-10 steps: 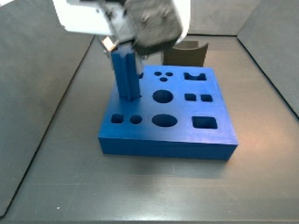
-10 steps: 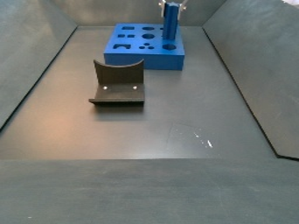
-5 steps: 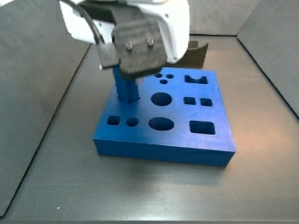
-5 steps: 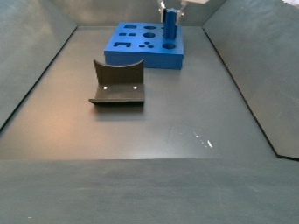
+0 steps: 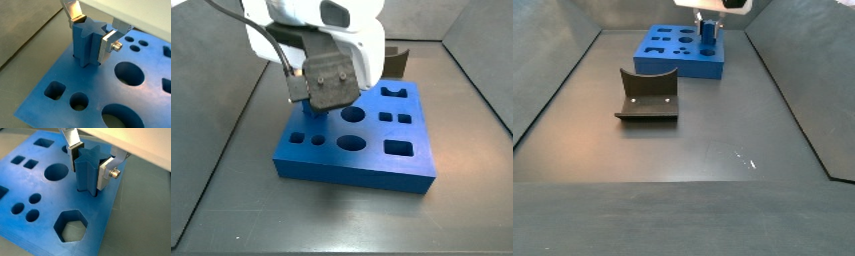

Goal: Insert the star object.

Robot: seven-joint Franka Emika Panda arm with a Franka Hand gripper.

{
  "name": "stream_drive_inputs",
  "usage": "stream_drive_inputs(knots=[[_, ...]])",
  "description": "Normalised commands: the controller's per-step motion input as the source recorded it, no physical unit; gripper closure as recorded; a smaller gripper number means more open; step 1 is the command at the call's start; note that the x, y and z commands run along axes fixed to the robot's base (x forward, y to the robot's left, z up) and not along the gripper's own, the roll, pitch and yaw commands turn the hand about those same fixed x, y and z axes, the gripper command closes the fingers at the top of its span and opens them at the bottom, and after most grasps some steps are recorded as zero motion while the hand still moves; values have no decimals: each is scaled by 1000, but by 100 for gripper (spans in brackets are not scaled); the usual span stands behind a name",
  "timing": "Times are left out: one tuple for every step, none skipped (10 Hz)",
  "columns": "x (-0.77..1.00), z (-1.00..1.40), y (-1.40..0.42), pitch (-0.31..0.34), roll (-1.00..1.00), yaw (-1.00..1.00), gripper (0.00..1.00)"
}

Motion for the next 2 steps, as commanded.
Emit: stream_drive_inputs(knots=[[0, -66, 0, -11, -16, 0, 100], [0, 0, 0, 0, 0, 0, 100]])
